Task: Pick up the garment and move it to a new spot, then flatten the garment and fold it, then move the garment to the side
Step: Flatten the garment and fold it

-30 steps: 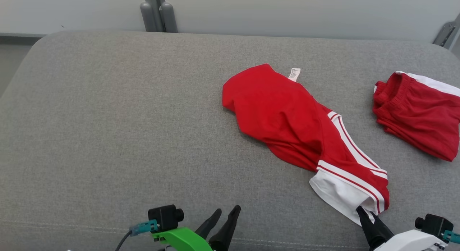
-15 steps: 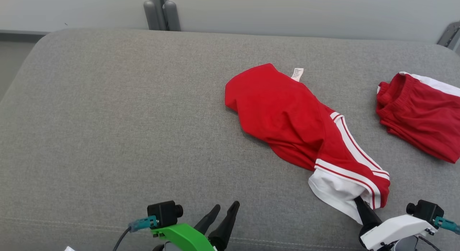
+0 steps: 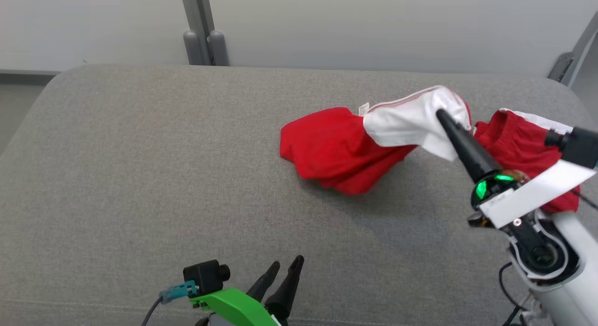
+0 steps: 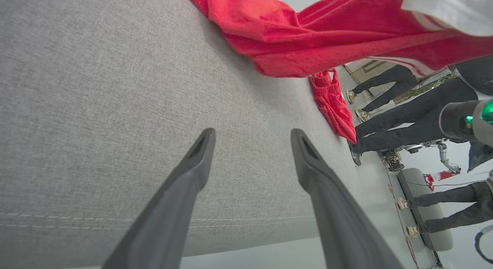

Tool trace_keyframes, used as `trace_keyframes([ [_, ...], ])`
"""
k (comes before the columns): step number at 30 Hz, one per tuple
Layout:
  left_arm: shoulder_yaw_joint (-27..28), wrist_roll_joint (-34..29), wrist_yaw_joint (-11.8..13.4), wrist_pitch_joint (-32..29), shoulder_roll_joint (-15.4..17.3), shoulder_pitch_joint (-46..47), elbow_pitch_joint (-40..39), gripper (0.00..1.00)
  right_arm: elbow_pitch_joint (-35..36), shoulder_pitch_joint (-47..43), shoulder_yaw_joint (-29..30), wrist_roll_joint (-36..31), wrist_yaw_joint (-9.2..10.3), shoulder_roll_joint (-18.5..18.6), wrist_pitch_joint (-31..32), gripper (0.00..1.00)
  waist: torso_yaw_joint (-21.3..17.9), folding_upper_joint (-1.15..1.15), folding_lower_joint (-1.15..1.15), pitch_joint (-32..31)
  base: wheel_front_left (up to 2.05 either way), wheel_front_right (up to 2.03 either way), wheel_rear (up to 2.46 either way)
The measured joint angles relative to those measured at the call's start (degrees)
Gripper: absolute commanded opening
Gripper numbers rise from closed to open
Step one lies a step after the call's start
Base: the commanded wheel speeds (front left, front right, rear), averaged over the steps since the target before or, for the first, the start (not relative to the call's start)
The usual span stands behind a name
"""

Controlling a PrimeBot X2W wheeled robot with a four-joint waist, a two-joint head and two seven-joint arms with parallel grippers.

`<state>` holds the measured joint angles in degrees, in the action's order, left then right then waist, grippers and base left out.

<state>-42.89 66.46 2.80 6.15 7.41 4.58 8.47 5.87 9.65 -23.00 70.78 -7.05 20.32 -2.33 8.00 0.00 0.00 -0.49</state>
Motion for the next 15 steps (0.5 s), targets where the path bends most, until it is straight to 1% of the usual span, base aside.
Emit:
trace_keyframes([
  [2, -0.09, 0.43, -0.35, 0.04, -0.77, 0.0, 0.0, 1.0, 1.57, 2.03, 1.2, 1.18, 0.0, 2.21, 2.15, 0.0, -0.24, 0.0, 0.0, -0.75, 0.0, 0.0, 0.0],
  [4, -0.53, 0.44, -0.86, 0.05, -1.62, 0.03, 0.01, 1.0, 1.86, 3.67, 3.65, 2.2, 0.0, 4.56, 3.82, 0.0, -0.28, 0.0, 0.0, -1.46, 0.0, 0.0, 0.0],
  [7, -0.92, 0.57, -1.41, 0.56, -2.6, 0.08, 0.19, 1.0, 2.35, 6.0, 7.3, 5.41, 0.02, 6.88, 6.49, 0.0, 0.33, 0.0, 0.0, -2.15, 0.0, 0.0, 0.0],
  [8, -1.08, 0.7, -1.62, 0.76, -2.81, 0.08, 0.29, 1.0, 2.64, 7.02, 7.86, 6.44, 0.43, 7.31, 7.61, 0.0, 0.69, 0.0, 0.0, -2.3, 0.0, 0.0, 0.0],
  [11, -1.35, 1.03, -2.25, 1.25, -3.07, 0.11, 0.69, 1.0, 3.08, 10.64, 9.07, 9.58, 2.89, 7.55, 10.72, 0.0, 2.06, 0.0, 0.0, -2.64, 0.0, 0.0, 0.0],
  [15, -2.0, 1.32, -2.89, 1.74, -3.38, 0.14, 1.72, 1.0, 3.15, 15.74, 10.05, 12.41, 6.86, 7.59, 14.05, 0.0, 4.26, 0.0, 0.0, -3.12, 0.0, 0.0, 0.0],
])
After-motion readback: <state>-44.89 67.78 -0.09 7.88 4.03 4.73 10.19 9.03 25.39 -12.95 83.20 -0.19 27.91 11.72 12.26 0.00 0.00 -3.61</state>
